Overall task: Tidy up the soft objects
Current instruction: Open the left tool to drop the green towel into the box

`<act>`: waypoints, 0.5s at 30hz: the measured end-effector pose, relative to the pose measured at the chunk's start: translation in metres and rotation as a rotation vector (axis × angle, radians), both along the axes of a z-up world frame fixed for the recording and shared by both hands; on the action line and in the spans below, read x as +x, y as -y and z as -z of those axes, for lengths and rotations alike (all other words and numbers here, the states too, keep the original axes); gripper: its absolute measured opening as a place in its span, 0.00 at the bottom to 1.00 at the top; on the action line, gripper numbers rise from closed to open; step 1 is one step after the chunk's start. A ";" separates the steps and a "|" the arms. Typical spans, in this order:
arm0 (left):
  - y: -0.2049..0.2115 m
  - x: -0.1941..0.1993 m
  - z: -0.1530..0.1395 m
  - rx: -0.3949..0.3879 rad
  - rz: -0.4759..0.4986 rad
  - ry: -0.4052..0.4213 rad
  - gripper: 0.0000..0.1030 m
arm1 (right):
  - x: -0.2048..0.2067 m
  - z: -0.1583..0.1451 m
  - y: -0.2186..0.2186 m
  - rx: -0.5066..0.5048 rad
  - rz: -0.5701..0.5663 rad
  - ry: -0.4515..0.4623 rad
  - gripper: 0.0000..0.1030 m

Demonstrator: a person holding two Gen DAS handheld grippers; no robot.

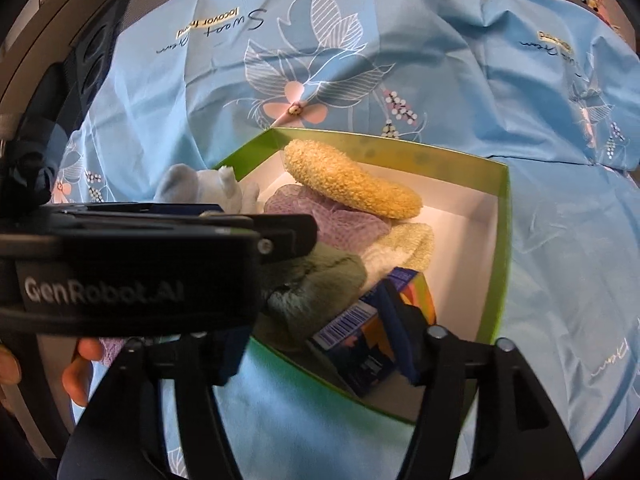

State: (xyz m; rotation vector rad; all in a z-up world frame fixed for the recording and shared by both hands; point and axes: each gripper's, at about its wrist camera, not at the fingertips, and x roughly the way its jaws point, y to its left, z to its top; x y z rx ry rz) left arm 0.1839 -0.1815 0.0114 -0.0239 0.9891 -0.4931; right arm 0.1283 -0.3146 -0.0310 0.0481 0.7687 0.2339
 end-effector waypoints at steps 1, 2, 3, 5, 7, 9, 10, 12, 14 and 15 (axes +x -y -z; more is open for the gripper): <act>-0.001 -0.003 -0.003 -0.001 -0.001 0.008 0.87 | -0.005 -0.003 0.002 0.009 0.008 0.010 0.75; -0.002 -0.007 -0.006 -0.002 -0.002 0.015 0.89 | -0.008 -0.005 0.003 0.013 0.011 0.016 0.77; -0.003 -0.011 -0.008 0.001 -0.006 0.023 0.89 | -0.011 -0.007 0.004 0.014 0.016 0.021 0.78; -0.005 -0.017 -0.012 0.009 -0.017 0.033 0.89 | -0.019 -0.011 0.008 0.011 0.031 0.027 0.81; -0.009 -0.023 -0.015 0.010 -0.027 0.038 0.89 | -0.027 -0.015 0.011 0.012 0.049 0.031 0.84; -0.014 -0.030 -0.017 0.007 -0.038 0.039 0.89 | -0.035 -0.018 0.015 0.011 0.071 0.034 0.92; -0.017 -0.035 -0.019 0.009 -0.043 0.039 0.89 | -0.040 -0.020 0.017 0.013 0.080 0.037 0.94; -0.020 -0.041 -0.020 0.011 -0.049 0.041 0.89 | -0.047 -0.024 0.019 0.012 0.090 0.039 0.96; -0.023 -0.049 -0.023 0.015 -0.055 0.042 0.89 | -0.055 -0.027 0.020 0.006 0.099 0.040 0.98; -0.024 -0.053 -0.024 0.016 -0.058 0.046 0.89 | -0.060 -0.029 0.020 0.001 0.104 0.041 0.99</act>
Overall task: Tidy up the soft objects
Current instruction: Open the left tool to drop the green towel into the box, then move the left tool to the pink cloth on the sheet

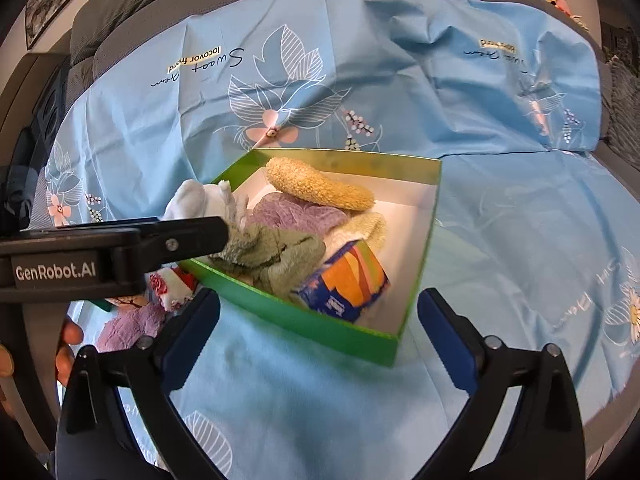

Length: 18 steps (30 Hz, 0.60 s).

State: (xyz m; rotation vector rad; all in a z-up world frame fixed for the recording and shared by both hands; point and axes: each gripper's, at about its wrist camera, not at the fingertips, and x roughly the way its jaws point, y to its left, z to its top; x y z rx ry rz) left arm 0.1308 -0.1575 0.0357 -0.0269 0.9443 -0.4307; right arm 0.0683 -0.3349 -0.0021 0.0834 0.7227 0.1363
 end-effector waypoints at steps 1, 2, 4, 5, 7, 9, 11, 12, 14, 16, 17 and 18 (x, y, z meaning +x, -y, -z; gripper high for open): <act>-0.001 -0.004 -0.001 0.002 -0.004 0.005 0.89 | -0.003 -0.001 0.000 -0.003 0.003 0.001 0.99; -0.004 -0.009 -0.003 0.001 -0.009 0.010 0.89 | -0.007 -0.003 0.000 -0.006 0.005 0.004 0.99; -0.007 -0.015 -0.005 -0.005 -0.018 0.008 0.92 | -0.014 -0.007 0.001 -0.012 0.010 0.007 0.99; -0.009 -0.020 -0.006 0.001 -0.030 0.011 1.00 | -0.018 -0.009 0.001 -0.014 0.010 0.010 0.99; -0.013 -0.028 -0.009 -0.003 -0.038 0.025 1.00 | -0.025 -0.013 -0.001 -0.019 0.011 0.017 0.99; -0.019 -0.036 -0.011 -0.023 -0.037 0.024 1.00 | -0.034 -0.017 -0.002 -0.020 0.009 0.024 0.99; -0.027 -0.046 -0.014 -0.028 -0.046 0.034 1.00 | -0.040 -0.020 -0.005 -0.023 0.004 0.027 0.99; -0.029 -0.050 -0.014 -0.028 -0.048 0.040 1.00 | -0.043 -0.021 -0.007 -0.026 0.000 0.030 0.99; -0.035 -0.062 -0.016 -0.029 -0.051 0.053 1.00 | -0.050 -0.024 -0.011 -0.033 -0.007 0.036 0.99; -0.041 -0.071 -0.018 -0.029 -0.053 0.061 1.00 | -0.057 -0.027 -0.015 -0.038 -0.014 0.043 0.99; -0.044 -0.075 -0.019 -0.029 -0.057 0.067 1.00 | -0.060 -0.027 -0.017 -0.039 -0.014 0.045 0.99; -0.047 -0.080 -0.019 -0.028 -0.063 0.072 1.00 | -0.063 -0.028 -0.018 -0.040 -0.017 0.047 0.99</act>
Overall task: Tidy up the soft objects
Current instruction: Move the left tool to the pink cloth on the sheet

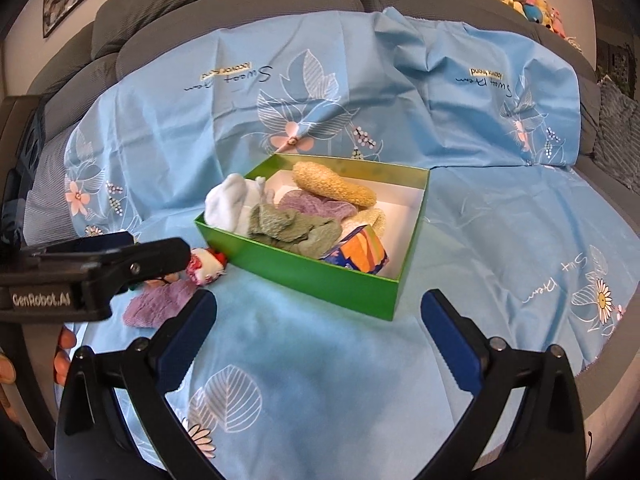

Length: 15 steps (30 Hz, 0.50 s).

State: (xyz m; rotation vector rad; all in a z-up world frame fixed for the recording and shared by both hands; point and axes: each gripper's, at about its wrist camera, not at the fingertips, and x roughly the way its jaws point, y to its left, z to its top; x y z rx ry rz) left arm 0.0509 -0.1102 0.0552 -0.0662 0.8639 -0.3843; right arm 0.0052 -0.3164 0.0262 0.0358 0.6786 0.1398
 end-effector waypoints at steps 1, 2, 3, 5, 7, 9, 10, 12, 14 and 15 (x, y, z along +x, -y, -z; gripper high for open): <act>-0.004 -0.005 0.000 0.000 -0.004 0.004 1.00 | -0.004 -0.001 -0.003 -0.002 -0.006 0.002 0.99; -0.007 -0.008 0.000 -0.001 -0.008 0.007 1.00 | -0.006 -0.001 -0.005 -0.005 -0.009 0.003 0.99; -0.010 -0.012 0.000 0.000 -0.014 0.011 1.00 | -0.009 -0.002 -0.007 -0.011 -0.012 0.005 0.99; -0.016 -0.020 0.001 0.003 -0.023 0.019 1.00 | -0.012 -0.002 -0.012 -0.020 -0.021 0.008 0.99; -0.023 -0.025 0.003 0.010 -0.037 0.022 1.00 | -0.015 -0.003 -0.018 -0.024 -0.026 0.008 0.99; -0.031 -0.028 0.005 0.006 -0.051 0.018 1.00 | -0.017 -0.002 -0.022 -0.027 -0.037 0.008 0.99; -0.034 -0.029 0.007 0.004 -0.056 0.014 1.00 | -0.018 -0.002 -0.025 -0.032 -0.042 0.008 0.99; -0.042 -0.032 0.011 -0.001 -0.069 0.006 1.00 | -0.020 0.000 -0.031 -0.044 -0.051 0.007 0.99; -0.050 -0.034 0.015 0.004 -0.085 -0.002 1.00 | -0.020 0.001 -0.034 -0.054 -0.057 0.003 0.99; -0.054 -0.034 0.018 0.004 -0.094 -0.007 1.00 | -0.020 0.003 -0.036 -0.057 -0.060 0.000 0.99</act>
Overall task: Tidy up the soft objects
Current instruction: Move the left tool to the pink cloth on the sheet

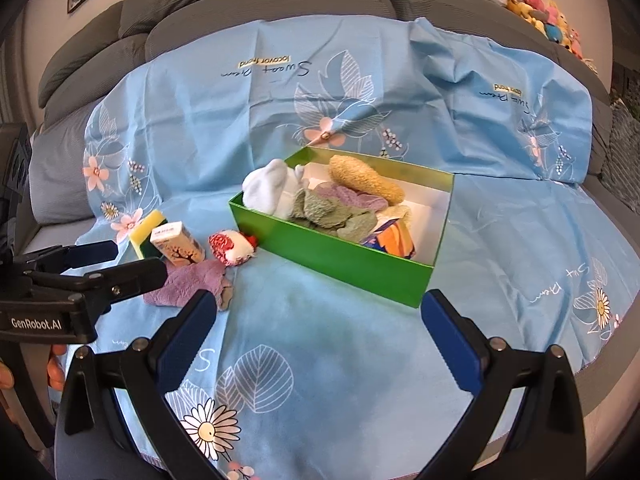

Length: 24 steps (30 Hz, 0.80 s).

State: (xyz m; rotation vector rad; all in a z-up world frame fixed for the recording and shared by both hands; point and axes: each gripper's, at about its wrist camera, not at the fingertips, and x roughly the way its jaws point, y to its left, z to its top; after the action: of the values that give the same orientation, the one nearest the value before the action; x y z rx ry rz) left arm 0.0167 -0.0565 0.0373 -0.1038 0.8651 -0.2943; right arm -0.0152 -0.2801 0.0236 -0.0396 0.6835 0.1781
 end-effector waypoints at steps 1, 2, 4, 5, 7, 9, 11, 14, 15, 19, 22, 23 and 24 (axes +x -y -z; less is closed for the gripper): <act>-0.005 -0.001 0.003 -0.005 -0.010 -0.007 1.00 | 0.001 0.002 -0.002 -0.005 -0.004 -0.004 0.99; -0.008 -0.001 0.006 -0.010 -0.017 -0.012 1.00 | 0.000 0.003 -0.004 -0.008 -0.004 -0.007 0.99; -0.016 -0.001 0.011 -0.013 -0.031 -0.020 1.00 | 0.002 0.006 -0.006 -0.012 -0.007 -0.015 0.99; -0.019 -0.001 0.014 -0.013 -0.041 -0.024 1.00 | 0.001 0.007 -0.008 -0.012 -0.008 -0.019 0.99; -0.025 0.000 0.021 -0.011 -0.054 -0.038 1.00 | 0.003 0.010 -0.010 -0.015 -0.013 -0.027 0.99; -0.031 0.000 0.029 -0.006 -0.068 -0.055 1.00 | 0.006 0.013 -0.012 -0.018 -0.017 -0.035 0.99; -0.037 0.001 0.040 0.011 -0.088 -0.071 1.00 | 0.009 0.018 -0.014 -0.013 -0.026 -0.046 0.99; -0.046 0.001 0.052 0.036 -0.115 -0.090 1.00 | 0.013 0.028 -0.020 0.001 -0.054 -0.069 0.99; -0.049 0.002 0.057 0.043 -0.125 -0.100 1.00 | 0.015 0.032 -0.022 0.004 -0.064 -0.079 0.99; -0.064 0.006 0.074 0.048 -0.157 -0.139 1.00 | 0.025 0.053 -0.034 -0.001 -0.091 -0.137 0.99; -0.071 0.011 0.084 0.030 -0.164 -0.166 1.00 | 0.032 0.068 -0.044 -0.001 -0.122 -0.175 0.99; -0.072 0.013 0.087 0.028 -0.162 -0.170 1.00 | 0.034 0.073 -0.049 0.000 -0.139 -0.185 0.99; -0.072 0.015 0.088 0.025 -0.159 -0.171 1.00 | 0.036 0.077 -0.053 0.000 -0.154 -0.194 0.99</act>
State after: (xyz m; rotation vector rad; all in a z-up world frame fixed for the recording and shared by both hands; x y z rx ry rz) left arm 0.0314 0.0159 -0.0503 -0.1749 1.0235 -0.1268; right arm 0.0204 -0.2275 -0.0531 -0.0763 0.8741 0.3328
